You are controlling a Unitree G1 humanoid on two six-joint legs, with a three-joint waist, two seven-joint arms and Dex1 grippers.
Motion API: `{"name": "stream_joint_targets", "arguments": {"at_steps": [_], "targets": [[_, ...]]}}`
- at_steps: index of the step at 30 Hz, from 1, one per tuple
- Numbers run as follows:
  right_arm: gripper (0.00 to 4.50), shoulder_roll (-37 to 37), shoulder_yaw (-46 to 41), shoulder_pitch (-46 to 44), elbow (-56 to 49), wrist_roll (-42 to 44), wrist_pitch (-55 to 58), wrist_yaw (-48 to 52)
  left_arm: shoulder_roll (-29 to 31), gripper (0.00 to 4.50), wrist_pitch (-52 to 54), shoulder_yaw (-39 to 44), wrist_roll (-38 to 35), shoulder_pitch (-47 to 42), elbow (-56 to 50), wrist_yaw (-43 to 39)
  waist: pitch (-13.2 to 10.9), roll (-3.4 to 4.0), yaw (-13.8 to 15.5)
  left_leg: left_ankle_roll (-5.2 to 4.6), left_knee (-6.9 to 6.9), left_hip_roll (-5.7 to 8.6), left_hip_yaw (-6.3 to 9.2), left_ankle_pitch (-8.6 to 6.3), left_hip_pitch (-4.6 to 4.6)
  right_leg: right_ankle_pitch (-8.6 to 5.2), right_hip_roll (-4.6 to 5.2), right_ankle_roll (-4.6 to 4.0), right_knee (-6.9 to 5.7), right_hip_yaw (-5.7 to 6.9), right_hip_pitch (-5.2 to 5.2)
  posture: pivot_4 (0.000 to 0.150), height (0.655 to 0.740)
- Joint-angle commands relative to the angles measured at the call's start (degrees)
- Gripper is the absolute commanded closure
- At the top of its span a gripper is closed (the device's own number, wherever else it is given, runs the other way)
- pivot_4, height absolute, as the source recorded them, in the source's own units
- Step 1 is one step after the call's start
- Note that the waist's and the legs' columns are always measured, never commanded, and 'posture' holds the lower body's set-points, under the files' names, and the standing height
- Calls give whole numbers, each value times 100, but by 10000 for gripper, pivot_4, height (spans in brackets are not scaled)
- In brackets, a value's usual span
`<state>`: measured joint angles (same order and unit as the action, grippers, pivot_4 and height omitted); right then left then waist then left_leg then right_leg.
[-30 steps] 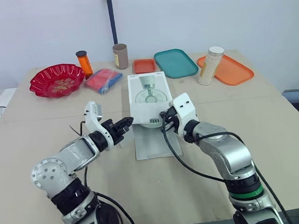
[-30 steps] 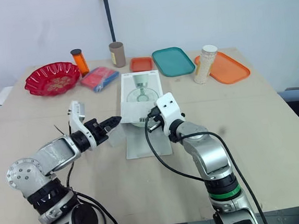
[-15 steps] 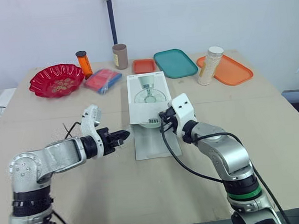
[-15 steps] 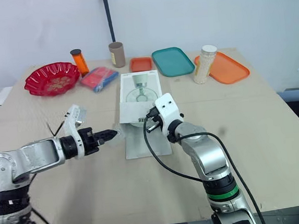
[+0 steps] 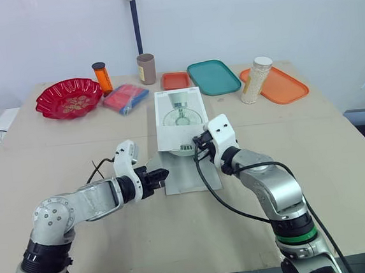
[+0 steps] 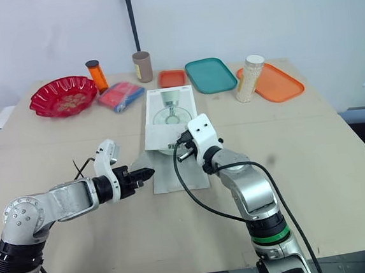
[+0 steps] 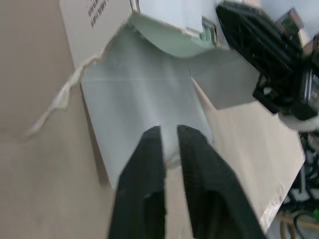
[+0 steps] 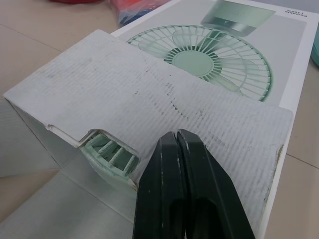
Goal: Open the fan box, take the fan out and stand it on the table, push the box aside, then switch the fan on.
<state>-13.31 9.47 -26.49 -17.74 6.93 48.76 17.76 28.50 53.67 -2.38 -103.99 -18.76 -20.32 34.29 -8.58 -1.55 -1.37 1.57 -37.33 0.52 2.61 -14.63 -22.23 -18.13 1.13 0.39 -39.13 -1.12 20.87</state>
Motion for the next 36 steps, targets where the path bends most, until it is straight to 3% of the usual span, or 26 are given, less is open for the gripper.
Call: {"name": "stream_joint_targets", "arguments": {"at_steps": [1,6,8,22,36], "targets": [[45000,19,207,133,220,-28,159,26,-255,25118,-368,74,41,73,-73,-188,0,0,0,0,0,0,0,0,0,0,0,0,0,0,0,1500,7382],[45000,-4,209,154,188,-48,188,38,-572,9773,-539,28,246,182,117,-472,0,1,0,-1,1,-1,0,0,1,0,-1,0,0,0,0,1500,7382],[45000,-16,192,144,195,-51,209,35,-743,919,-590,-47,431,252,136,-572,0,0,0,-2,1,0,0,-1,-1,0,-1,0,3,0,-1,1500,7382],[45000,-63,266,239,49,-58,306,36,-1914,385,-1170,-97,2213,427,625,-1415,1,2,3,-3,3,1,2,-1,-3,0,-4,1,8,-1,-2,1500,7382],[45000,-82,283,312,-77,-65,389,-8,-2904,385,-1420,178,3173,477,901,-1858,1,2,2,-5,5,1,2,-2,-6,-2,-6,4,9,-1,-1,1500,7382]]}}
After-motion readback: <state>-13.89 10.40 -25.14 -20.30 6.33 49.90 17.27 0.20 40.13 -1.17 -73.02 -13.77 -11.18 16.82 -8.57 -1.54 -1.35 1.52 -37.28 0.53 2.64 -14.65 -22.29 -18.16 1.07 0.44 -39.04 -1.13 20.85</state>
